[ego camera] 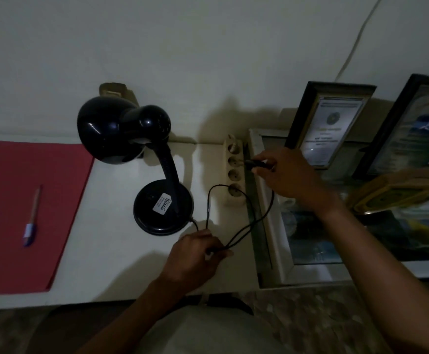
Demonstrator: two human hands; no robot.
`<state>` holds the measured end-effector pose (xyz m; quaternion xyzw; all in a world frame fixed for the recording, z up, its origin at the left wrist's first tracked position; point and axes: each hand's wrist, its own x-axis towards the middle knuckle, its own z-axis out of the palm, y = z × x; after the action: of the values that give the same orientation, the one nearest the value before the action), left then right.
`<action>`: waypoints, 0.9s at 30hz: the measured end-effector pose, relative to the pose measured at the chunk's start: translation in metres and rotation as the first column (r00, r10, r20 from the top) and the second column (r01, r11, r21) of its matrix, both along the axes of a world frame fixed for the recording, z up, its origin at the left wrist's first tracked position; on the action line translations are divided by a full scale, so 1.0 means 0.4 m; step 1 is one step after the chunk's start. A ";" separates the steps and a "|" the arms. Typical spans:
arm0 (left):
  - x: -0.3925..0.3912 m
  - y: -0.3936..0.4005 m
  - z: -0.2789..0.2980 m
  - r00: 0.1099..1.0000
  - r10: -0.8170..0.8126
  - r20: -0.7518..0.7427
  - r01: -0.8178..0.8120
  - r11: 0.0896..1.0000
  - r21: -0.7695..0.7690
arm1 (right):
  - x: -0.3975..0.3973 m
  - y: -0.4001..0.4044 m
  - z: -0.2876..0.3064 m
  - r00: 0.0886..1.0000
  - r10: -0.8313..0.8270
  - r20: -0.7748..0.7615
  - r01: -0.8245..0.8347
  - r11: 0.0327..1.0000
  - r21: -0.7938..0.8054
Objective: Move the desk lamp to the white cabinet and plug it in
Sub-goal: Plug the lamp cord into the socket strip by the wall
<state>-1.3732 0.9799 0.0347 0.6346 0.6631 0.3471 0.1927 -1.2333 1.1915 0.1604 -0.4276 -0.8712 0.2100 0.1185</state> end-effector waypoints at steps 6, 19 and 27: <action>-0.024 -0.024 0.051 0.906 0.357 0.226 -0.384 0.919 0.088 | -0.073 0.012 0.010 0.992 -0.055 -0.114 0.054 0.998 -0.011; 0.023 0.089 0.036 0.744 0.518 0.421 -0.506 0.849 -0.151 | -0.176 0.032 -0.054 0.951 0.012 0.309 0.076 0.959 -0.271; 0.032 0.063 0.016 0.912 0.387 0.137 -0.390 0.921 -0.007 | -0.190 -0.002 -0.115 0.984 -0.174 0.027 0.134 0.638 -0.758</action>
<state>-1.3603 1.0052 0.0409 0.4669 0.7577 0.4276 0.1583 -1.3094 1.1905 0.1142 -0.5053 -0.6614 0.5533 -0.0321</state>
